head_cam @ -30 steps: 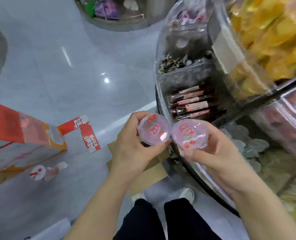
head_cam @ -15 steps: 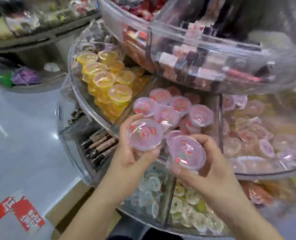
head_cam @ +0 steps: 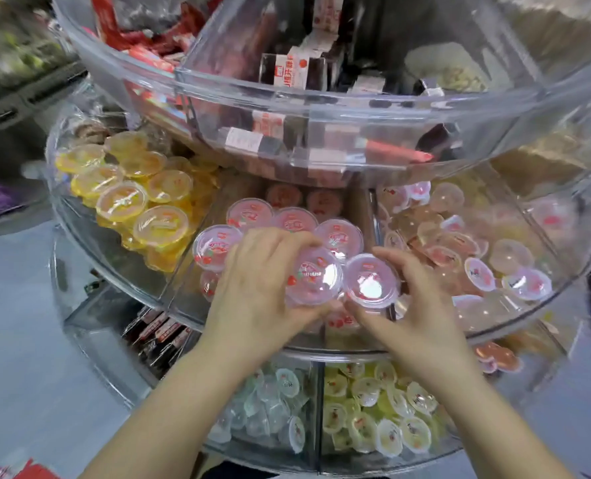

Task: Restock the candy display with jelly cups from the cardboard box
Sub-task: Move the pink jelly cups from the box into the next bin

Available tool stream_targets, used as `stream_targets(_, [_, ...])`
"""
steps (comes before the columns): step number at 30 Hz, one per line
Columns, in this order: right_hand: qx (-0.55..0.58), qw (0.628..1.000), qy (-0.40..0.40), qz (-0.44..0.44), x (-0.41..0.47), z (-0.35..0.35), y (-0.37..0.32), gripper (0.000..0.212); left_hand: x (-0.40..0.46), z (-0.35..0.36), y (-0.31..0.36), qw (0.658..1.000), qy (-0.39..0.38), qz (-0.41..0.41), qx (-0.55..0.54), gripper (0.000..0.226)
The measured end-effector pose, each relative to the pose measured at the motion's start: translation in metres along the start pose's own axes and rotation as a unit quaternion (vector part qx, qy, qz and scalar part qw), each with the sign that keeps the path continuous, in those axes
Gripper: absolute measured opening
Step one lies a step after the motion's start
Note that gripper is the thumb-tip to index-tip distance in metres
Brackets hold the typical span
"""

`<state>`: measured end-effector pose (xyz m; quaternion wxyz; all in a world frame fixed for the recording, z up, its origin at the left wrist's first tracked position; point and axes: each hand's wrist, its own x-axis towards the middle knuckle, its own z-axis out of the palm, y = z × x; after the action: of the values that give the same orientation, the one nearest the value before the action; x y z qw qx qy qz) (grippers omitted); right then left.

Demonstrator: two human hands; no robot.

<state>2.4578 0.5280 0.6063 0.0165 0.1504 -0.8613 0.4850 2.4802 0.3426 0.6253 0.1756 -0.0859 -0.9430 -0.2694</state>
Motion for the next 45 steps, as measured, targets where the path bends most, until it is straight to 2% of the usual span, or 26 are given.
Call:
stream_targets(7, [-0.068,0.998,0.005,-0.016,0.001,0.008,0.011,0.06,0.007,0.012,-0.007,0.992,-0.03,-0.001,0.125,0.068])
stream_targets(11, [-0.084,0.996,-0.01,-0.015,0.002,0.006,0.016,0.063,0.006,0.003,-0.013,0.99,-0.071,0.046,0.114,0.078])
stream_targets(15, [-0.079,0.996,0.0,-0.031,0.002,0.005,0.016,0.066,0.005,-0.008,-0.023,0.982,-0.114,0.113,0.096,0.066])
stream_targets(19, [-0.046,0.999,0.014,-0.01,0.0,0.006,0.015,0.061,0.007,-0.004,-0.026,0.989,-0.078,0.097,0.084,0.056])
stream_targets(23, [-0.053,0.998,0.007,-0.027,-0.001,0.006,0.015,0.052,0.005,0.003,-0.025,0.993,-0.042,0.074,0.077,0.053])
stream_targets(29, [-0.07,0.995,0.033,-0.065,0.0,0.008,0.017,0.051,0.006,-0.002,-0.028,0.992,-0.062,0.1,0.051,0.038])
stream_targets(32, [-0.082,0.993,0.052,-0.066,0.0,0.012,0.018,0.052,0.006,-0.002,-0.026,0.992,-0.068,0.09,0.053,0.038])
stream_targets(37, [-0.073,0.994,0.034,-0.077,-0.003,0.01,0.018,0.05,0.006,-0.003,-0.027,0.99,-0.082,0.097,0.064,0.04])
stream_targets(42, [-0.065,0.995,0.033,-0.071,-0.003,0.011,0.016,0.046,0.002,-0.004,-0.031,0.989,-0.069,0.112,0.065,0.042])
stream_targets(45, [-0.06,0.995,0.039,-0.064,-0.004,0.011,0.015,0.046,-0.004,-0.008,-0.036,0.992,-0.042,0.11,0.049,0.032])
